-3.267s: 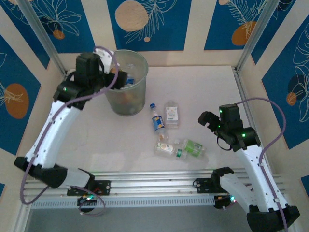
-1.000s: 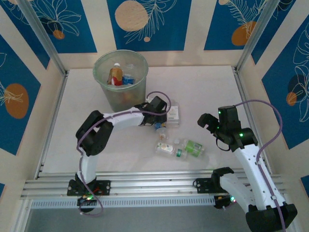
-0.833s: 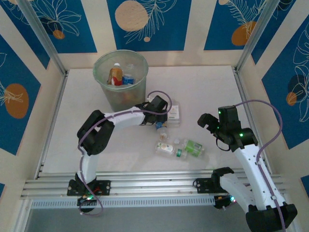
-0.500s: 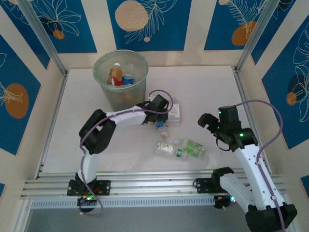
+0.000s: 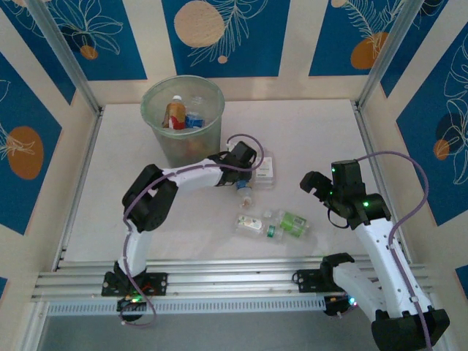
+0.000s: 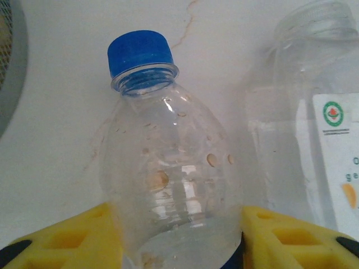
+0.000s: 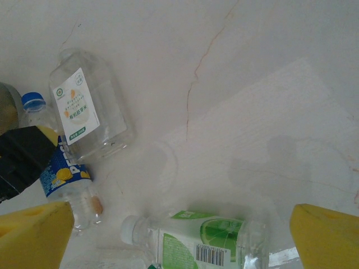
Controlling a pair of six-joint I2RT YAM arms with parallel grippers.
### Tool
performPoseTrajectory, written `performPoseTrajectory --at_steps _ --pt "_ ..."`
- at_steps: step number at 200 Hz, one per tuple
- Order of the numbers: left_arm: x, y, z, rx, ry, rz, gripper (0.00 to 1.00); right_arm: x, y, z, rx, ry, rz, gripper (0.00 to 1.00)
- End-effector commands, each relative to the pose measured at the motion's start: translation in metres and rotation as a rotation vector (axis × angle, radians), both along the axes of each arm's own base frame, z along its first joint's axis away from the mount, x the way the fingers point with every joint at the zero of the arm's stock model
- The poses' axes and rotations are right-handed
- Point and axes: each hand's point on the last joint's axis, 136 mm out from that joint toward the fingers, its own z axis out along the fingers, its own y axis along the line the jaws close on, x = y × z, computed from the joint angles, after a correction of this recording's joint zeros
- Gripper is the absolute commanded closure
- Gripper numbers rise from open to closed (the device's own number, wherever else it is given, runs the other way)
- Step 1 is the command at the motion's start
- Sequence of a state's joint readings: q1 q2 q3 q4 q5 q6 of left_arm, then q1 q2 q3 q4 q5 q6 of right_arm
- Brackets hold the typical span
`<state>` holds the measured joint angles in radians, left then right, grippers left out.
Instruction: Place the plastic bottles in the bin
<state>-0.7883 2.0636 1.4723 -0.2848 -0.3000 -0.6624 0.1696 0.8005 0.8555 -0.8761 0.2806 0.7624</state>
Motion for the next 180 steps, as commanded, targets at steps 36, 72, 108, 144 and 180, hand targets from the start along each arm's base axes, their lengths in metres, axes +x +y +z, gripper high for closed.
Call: performPoseTrajectory --at_steps 36,72,108,144,180 --pt "0.019 0.004 0.042 0.034 -0.113 -0.058 0.56 0.002 0.003 0.008 0.026 -0.033 0.006 0.01" --pt "0.026 -0.006 0.071 0.011 -0.176 -0.107 0.56 0.001 0.002 0.010 0.019 -0.037 0.006 0.01" --pt "0.030 -0.023 0.113 -0.040 -0.266 -0.192 0.55 0.001 0.001 0.013 0.018 -0.053 0.002 0.01" --pt "0.032 -0.043 0.176 -0.121 -0.397 -0.294 0.55 0.001 0.000 0.015 0.016 -0.061 0.002 0.01" --pt "0.027 -0.059 0.253 -0.222 -0.549 -0.391 0.55 0.000 -0.002 0.018 0.012 -0.074 -0.002 0.01"
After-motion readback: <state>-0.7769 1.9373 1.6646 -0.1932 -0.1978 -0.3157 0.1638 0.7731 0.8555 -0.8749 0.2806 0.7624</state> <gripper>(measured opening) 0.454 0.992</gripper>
